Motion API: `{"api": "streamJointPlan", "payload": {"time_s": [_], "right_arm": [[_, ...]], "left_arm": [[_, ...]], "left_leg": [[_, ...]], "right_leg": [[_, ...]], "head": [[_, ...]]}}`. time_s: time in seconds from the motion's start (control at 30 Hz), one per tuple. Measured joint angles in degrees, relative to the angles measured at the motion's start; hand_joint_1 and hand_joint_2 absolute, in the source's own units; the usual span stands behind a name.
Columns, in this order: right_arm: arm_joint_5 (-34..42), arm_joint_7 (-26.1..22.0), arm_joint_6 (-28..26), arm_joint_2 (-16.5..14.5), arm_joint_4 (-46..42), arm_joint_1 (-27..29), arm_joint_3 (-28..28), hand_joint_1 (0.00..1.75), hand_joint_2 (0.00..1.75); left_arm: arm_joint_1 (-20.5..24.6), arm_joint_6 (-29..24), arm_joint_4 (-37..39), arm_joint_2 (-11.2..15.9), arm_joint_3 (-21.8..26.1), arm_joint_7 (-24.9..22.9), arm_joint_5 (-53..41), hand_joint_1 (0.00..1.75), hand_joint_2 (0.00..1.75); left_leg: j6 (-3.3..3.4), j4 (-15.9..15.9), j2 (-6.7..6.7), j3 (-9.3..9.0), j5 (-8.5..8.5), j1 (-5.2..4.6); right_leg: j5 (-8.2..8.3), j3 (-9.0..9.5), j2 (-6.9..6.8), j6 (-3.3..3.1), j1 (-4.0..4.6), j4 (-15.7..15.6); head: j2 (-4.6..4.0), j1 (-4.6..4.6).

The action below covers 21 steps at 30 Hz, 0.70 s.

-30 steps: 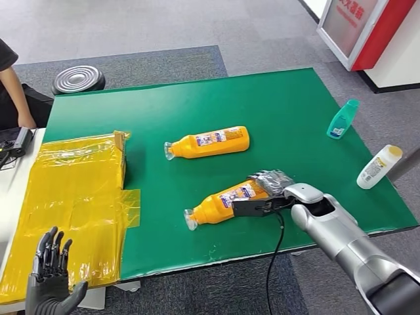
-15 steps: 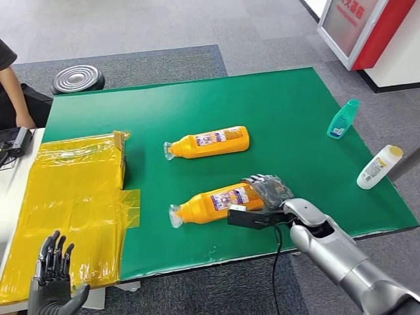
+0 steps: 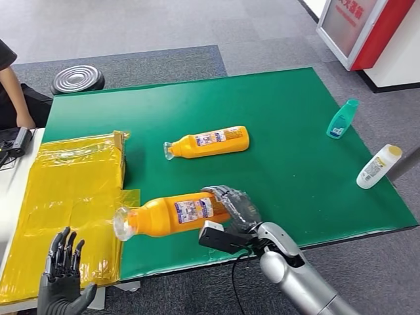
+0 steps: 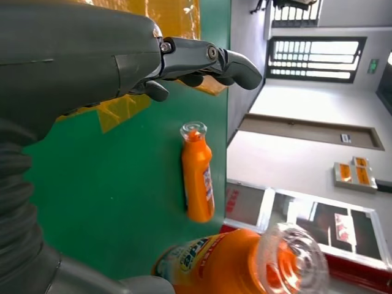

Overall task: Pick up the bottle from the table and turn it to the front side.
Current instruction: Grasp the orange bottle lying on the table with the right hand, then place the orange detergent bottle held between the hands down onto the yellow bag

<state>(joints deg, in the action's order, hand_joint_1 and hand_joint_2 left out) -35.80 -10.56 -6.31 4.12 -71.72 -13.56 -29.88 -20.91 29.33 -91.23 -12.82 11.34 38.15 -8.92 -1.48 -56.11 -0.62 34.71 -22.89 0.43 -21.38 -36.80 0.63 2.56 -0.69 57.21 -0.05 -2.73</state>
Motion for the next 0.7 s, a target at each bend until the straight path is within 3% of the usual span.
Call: {"api": "streamJointPlan", "payload": {"time_s": [0.23, 0.4, 0.7], "right_arm": [[3.1, -3.3, 0.4, -6.2, 1.5, 2.3, -1.1, 1.75, 1.75], [3.1, -3.7, -0.6, -9.5, 5.2, 2.5, -3.1, 1.75, 1.75], [2.1, -3.8, -1.7, -13.0, 9.8, 2.6, -6.0, 1.75, 1.75]], "left_arm": [[2.7, 0.2, 1.0, 0.5, -3.0, -0.1, 1.4, 0.0, 1.75], [4.7, -1.2, 1.2, 2.8, -8.0, -0.9, 3.2, 0.0, 1.75], [6.4, -3.3, 1.2, 6.3, -15.6, -1.6, 3.4, 0.0, 1.75]], "left_leg": [[-0.03, 0.0, 0.0, 0.0, 0.02, 0.0], [-0.04, 0.0, 0.0, 0.0, 0.03, 0.0], [-0.06, 0.0, 0.0, 0.01, 0.04, 0.0]], "right_leg": [[0.0, -0.01, 0.0, -0.02, 0.02, 0.0], [0.01, -0.02, 0.0, -0.02, 0.02, 0.0], [0.01, -0.03, 0.0, -0.02, 0.02, 0.0]], "head": [[0.0, 0.01], [0.01, 0.01], [0.01, 0.01]]}}
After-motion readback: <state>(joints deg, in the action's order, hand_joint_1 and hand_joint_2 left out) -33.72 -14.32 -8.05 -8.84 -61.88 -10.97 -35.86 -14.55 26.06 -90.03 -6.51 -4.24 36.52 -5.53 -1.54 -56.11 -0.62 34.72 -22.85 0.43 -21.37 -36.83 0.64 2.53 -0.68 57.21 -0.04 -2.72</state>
